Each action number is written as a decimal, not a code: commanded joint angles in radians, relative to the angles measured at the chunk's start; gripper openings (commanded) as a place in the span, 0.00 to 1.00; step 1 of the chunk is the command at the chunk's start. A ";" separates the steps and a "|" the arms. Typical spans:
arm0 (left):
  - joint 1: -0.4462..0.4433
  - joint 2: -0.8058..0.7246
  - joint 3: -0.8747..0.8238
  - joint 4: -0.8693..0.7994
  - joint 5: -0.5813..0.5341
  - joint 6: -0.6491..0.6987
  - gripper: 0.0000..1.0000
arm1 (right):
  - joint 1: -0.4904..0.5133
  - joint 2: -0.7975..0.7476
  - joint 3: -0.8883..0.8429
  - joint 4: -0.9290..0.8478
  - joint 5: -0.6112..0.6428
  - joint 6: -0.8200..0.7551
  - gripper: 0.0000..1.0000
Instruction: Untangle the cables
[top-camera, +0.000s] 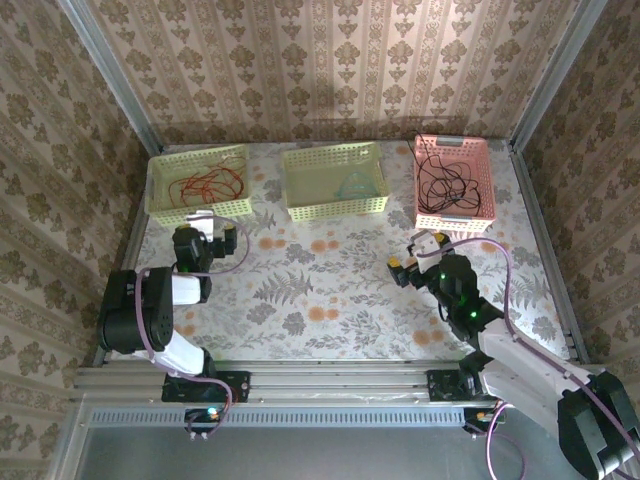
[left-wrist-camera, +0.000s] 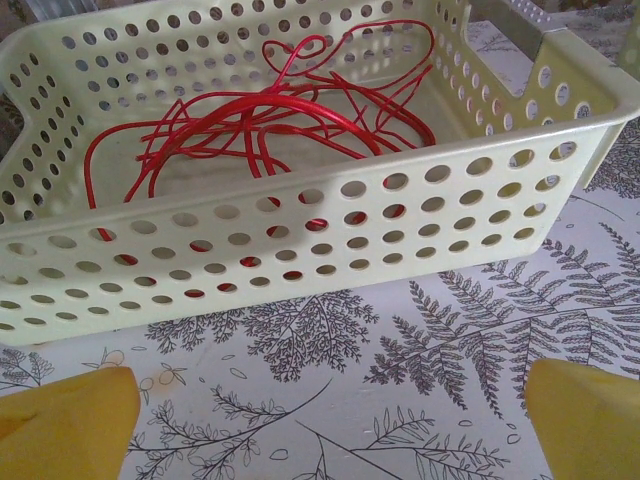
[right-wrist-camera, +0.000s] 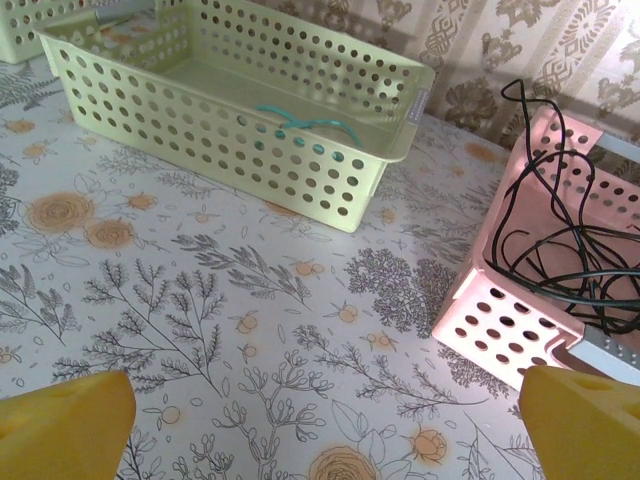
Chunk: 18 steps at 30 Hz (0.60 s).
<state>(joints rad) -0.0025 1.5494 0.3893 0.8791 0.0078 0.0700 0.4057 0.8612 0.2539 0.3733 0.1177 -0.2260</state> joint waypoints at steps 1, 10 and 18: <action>-0.008 -0.003 0.014 -0.003 0.008 -0.012 1.00 | -0.015 0.040 0.001 0.098 -0.013 -0.037 1.00; -0.008 -0.003 0.014 -0.003 0.011 -0.013 1.00 | -0.162 0.243 0.040 0.276 -0.034 -0.094 1.00; -0.007 -0.003 0.014 -0.005 0.009 -0.010 1.00 | -0.271 0.454 0.067 0.437 -0.077 0.122 1.00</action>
<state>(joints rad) -0.0059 1.5494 0.3893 0.8738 0.0078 0.0704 0.1364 1.2953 0.3012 0.7040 0.0887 -0.1703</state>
